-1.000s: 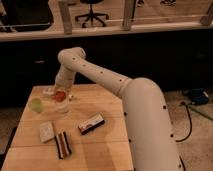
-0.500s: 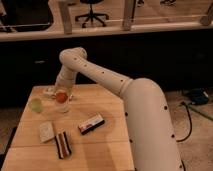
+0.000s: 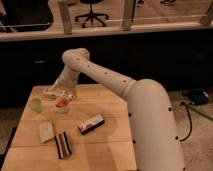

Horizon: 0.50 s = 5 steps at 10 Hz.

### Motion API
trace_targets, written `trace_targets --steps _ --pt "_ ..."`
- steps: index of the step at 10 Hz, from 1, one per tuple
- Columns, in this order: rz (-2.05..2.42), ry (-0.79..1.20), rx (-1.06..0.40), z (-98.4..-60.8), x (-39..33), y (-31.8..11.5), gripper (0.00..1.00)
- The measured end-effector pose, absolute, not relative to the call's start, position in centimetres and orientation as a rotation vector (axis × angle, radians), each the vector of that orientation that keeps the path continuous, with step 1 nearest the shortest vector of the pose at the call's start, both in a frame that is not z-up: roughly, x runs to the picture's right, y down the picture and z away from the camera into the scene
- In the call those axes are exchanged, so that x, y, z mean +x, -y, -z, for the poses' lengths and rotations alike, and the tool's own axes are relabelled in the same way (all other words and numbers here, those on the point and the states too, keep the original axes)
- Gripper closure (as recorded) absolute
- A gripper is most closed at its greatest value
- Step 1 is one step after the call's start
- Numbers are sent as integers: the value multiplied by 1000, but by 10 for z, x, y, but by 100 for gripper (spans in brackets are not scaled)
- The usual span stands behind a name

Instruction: Place apple in paper cup

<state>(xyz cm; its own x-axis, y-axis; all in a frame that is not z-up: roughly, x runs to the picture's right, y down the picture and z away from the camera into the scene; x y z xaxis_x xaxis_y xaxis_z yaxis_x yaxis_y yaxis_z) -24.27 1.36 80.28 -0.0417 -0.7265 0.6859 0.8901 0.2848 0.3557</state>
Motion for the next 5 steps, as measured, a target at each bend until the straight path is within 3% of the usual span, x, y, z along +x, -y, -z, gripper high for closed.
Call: trace_targets --steps 5 --pt "1330 944 -214 -802 -245 -14 20"
